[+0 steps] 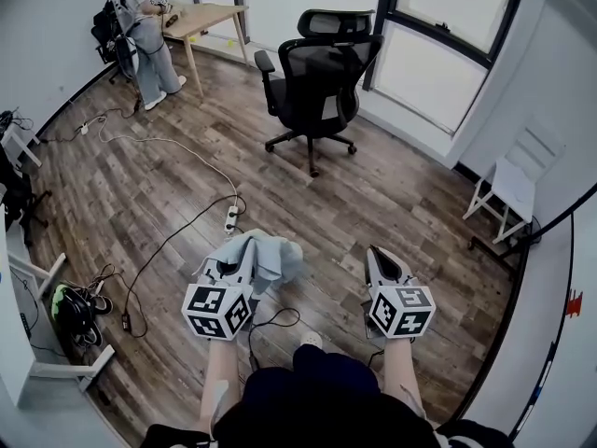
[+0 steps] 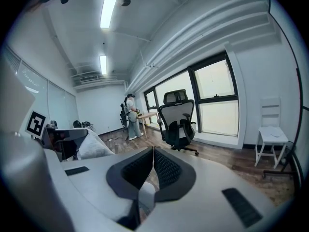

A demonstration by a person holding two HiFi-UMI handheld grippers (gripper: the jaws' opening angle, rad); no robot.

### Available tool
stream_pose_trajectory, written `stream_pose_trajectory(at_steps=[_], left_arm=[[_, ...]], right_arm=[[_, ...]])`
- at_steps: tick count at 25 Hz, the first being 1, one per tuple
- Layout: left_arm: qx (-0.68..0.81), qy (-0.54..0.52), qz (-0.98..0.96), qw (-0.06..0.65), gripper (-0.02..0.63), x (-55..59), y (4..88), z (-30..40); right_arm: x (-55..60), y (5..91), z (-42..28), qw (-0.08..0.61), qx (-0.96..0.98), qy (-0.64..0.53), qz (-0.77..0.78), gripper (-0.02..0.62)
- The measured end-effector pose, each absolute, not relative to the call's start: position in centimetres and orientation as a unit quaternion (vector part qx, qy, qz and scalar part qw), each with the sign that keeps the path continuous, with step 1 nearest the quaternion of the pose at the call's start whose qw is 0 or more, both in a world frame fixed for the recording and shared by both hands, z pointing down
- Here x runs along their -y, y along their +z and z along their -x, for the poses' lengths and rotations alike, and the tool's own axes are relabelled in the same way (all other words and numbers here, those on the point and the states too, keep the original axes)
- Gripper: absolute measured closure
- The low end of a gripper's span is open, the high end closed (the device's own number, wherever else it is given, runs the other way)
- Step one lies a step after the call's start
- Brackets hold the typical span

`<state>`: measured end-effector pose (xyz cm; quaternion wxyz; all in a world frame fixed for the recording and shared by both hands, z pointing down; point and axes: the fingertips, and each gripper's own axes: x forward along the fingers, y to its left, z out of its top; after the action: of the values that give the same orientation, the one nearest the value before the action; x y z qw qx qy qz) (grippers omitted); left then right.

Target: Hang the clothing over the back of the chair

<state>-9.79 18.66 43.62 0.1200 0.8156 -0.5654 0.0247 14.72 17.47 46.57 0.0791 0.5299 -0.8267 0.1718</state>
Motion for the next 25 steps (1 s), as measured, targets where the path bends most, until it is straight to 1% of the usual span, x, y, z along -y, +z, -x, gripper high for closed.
stream_pose_trajectory(at_steps=[11,25], left_arm=[[0.589,0.029,-0.799,0.117,0.592,-14.2,44.6,10.0],[0.607,0.017,-0.786,0.113,0.592,-16.3,44.4,12.1]], right_arm=[[-12.5,47.5,-15.8,0.080,0.832,0.172,-0.522,0.565],[-13.5,49.1,-13.7,0.075,0.841,0.196,-0.498,0.565]])
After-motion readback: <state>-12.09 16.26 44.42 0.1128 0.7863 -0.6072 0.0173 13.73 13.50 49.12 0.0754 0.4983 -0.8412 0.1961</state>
